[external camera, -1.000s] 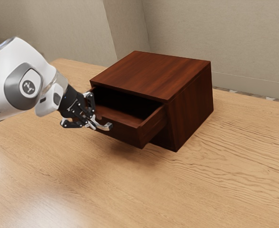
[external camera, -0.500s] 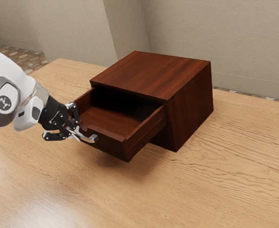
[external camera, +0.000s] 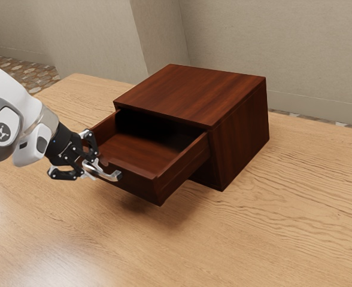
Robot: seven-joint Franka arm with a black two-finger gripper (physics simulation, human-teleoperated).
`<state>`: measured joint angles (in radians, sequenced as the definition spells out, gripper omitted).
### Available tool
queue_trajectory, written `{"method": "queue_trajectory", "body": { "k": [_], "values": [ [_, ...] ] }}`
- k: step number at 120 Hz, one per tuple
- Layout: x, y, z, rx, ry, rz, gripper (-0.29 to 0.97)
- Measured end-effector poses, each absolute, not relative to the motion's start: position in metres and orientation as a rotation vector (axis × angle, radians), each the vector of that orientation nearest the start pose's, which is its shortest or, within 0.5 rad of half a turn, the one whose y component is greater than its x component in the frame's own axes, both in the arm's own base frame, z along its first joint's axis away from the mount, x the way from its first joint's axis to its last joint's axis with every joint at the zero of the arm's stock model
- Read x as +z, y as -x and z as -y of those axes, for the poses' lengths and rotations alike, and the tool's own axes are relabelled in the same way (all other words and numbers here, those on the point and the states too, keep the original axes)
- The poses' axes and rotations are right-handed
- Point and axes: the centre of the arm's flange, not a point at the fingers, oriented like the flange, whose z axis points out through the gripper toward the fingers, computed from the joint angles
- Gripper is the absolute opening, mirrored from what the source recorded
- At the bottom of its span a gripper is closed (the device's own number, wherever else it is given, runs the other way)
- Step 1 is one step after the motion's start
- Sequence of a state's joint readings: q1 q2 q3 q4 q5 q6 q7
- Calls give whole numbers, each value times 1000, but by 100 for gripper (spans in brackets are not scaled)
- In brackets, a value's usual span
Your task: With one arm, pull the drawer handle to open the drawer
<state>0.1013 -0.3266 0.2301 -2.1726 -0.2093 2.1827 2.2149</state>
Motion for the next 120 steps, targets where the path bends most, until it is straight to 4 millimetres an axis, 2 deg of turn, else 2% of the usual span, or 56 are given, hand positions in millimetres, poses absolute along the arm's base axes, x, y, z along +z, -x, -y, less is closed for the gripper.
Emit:
{"method": "queue_trajectory", "body": {
  "k": [16, 28, 52, 60, 66, 71, 80, 92, 105, 120],
  "values": [
    [559, -461, -162, -503, 1796, -2237, 7],
    [572, -456, -157, -522, 1772, -2229, 8],
    [618, -434, -155, -570, 1713, -2192, 14],
    [643, -438, -155, -561, 1691, -2189, 25],
    [658, -453, -151, -539, 1690, -2206, 34],
    [671, -468, -139, -494, 1672, -2237, 40],
    [701, -507, -103, -376, 1638, -2295, 48],
    [705, -542, -63, -212, 1712, -2323, 56],
    [699, -555, -39, -105, 1882, -2258, 61],
    [695, -555, -12, -104, 2063, -2189, 64]
  ]
}}
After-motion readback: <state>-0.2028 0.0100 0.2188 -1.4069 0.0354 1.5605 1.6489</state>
